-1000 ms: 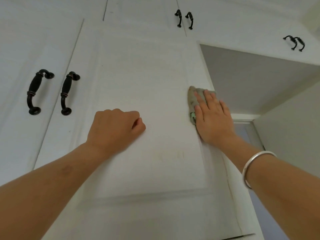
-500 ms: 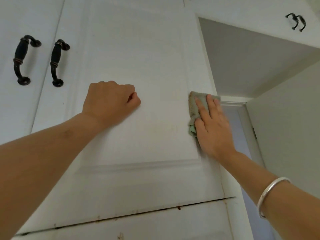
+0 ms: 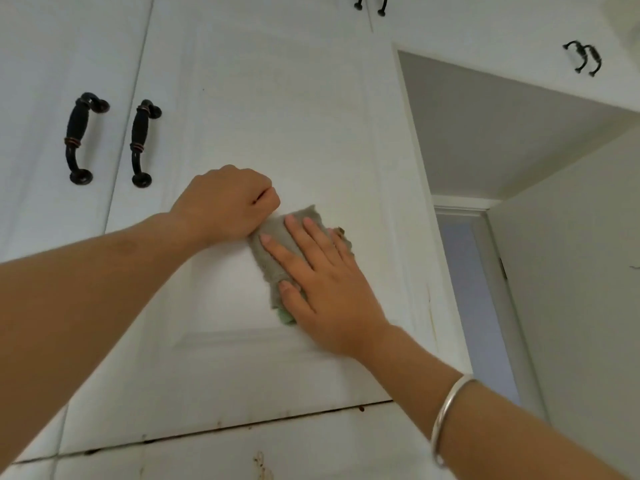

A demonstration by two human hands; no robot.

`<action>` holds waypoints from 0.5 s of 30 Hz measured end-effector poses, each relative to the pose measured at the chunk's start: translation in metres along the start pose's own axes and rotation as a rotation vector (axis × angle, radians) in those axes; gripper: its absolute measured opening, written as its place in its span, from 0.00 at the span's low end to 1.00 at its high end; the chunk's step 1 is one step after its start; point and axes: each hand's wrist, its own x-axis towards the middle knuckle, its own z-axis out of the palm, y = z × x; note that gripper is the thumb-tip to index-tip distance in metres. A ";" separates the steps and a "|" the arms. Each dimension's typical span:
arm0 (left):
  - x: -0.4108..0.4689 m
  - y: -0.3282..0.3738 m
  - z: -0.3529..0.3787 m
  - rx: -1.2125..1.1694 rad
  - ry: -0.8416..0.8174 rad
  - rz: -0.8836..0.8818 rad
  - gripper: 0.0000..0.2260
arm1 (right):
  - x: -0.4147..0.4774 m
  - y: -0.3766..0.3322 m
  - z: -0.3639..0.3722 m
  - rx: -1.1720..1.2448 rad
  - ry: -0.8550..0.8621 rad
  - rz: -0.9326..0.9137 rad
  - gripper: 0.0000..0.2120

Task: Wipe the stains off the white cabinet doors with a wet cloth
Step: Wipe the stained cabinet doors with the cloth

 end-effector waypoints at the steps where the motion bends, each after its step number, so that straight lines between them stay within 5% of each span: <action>1: -0.005 -0.001 -0.001 0.033 0.015 -0.002 0.17 | -0.003 0.013 -0.005 -0.025 -0.042 -0.079 0.26; 3: -0.021 -0.006 -0.001 0.137 0.026 0.012 0.17 | -0.009 0.039 -0.013 -0.051 -0.064 -0.086 0.25; 8: -0.044 -0.014 0.007 0.218 0.084 0.050 0.17 | -0.023 0.060 -0.013 -0.016 0.093 0.340 0.26; 15: -0.050 -0.018 0.016 0.264 0.164 0.047 0.14 | -0.053 0.073 -0.011 -0.013 0.133 0.423 0.26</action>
